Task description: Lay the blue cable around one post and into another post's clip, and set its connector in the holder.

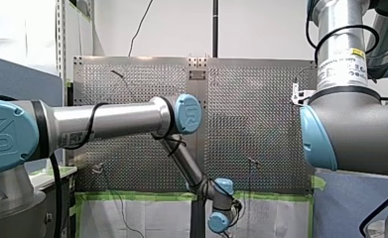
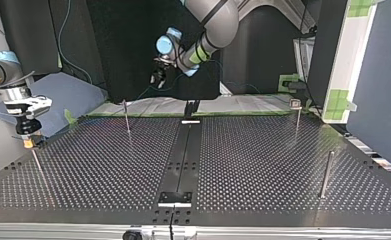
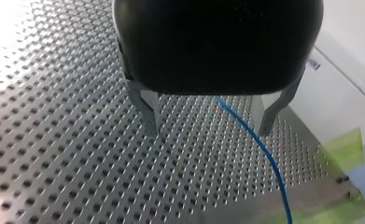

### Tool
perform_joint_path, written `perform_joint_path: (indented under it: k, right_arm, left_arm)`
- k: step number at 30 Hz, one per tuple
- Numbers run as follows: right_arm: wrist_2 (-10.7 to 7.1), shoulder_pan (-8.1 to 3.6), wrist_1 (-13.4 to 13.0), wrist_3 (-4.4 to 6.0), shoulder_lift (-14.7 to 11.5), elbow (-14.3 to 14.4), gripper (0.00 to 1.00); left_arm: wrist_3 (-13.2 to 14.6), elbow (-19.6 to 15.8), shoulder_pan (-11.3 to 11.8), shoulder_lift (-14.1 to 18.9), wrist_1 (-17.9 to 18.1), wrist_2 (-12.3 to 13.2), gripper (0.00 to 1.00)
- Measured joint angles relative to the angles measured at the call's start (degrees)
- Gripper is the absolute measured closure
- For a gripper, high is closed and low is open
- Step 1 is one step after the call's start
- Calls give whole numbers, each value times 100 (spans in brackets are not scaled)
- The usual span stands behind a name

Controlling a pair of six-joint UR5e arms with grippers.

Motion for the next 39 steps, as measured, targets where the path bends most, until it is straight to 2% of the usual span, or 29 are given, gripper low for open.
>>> perform_joint_path:
  k: [6,16,24,32,39]
  right_arm:
    - [0,0,0,0,0,0,100]
    - [0,0,0,0,0,0,100]
    - [0,0,0,0,0,0,100]
    - [0,0,0,0,0,0,100]
    - [0,0,0,0,0,0,100]
  left_arm:
    - [-280,-35,0,-29,54,46,0]
    - [-689,125,-81,-31,152,345,0]
    - [-804,411,-86,-58,125,396,0]
    - [-934,851,-81,-403,-203,377,0]
    - [-945,1124,-5,-489,-260,373,0]
